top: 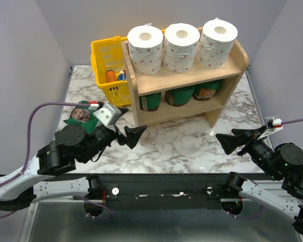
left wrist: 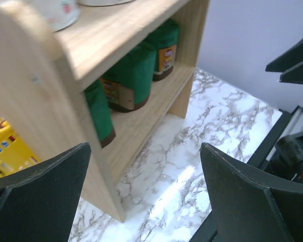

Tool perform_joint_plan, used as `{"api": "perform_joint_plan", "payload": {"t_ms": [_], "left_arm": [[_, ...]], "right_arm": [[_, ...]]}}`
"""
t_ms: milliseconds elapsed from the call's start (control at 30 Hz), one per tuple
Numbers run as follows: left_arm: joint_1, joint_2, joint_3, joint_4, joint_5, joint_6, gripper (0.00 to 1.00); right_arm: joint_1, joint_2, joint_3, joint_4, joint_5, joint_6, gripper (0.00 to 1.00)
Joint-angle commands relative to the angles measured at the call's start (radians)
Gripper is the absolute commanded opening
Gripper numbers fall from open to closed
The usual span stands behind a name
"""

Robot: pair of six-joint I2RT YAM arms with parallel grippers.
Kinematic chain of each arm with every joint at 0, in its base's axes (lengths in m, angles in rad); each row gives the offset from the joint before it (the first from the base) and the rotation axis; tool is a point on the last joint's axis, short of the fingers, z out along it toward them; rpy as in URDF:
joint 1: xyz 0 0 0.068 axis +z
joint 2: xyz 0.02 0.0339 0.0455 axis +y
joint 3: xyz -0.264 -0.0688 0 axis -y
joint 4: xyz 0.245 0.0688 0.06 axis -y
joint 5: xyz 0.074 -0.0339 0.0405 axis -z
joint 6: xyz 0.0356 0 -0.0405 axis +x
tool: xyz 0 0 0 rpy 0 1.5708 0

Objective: Place and organize the paper towels onto the shelf

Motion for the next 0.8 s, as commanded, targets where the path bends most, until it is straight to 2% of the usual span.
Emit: {"api": "perform_joint_plan", "payload": {"t_ms": [0,167,767], "left_arm": [[-0.004,-0.117,-0.057,-0.049,-0.121,-0.083,0.99],[-0.004,-0.195,-0.082,-0.061,-0.146,-0.109,0.99],[-0.004,-0.237,-0.139,-0.044,-0.151,-0.124,0.99]], "right_arm": [[0.005,-0.016,0.008,0.006,0.037,0.007,1.0],[0.005,0.007,0.022,0.022,0.043,0.003,1.0],[0.006,0.021,0.045,0.036,0.017,-0.018,1.0]]}}
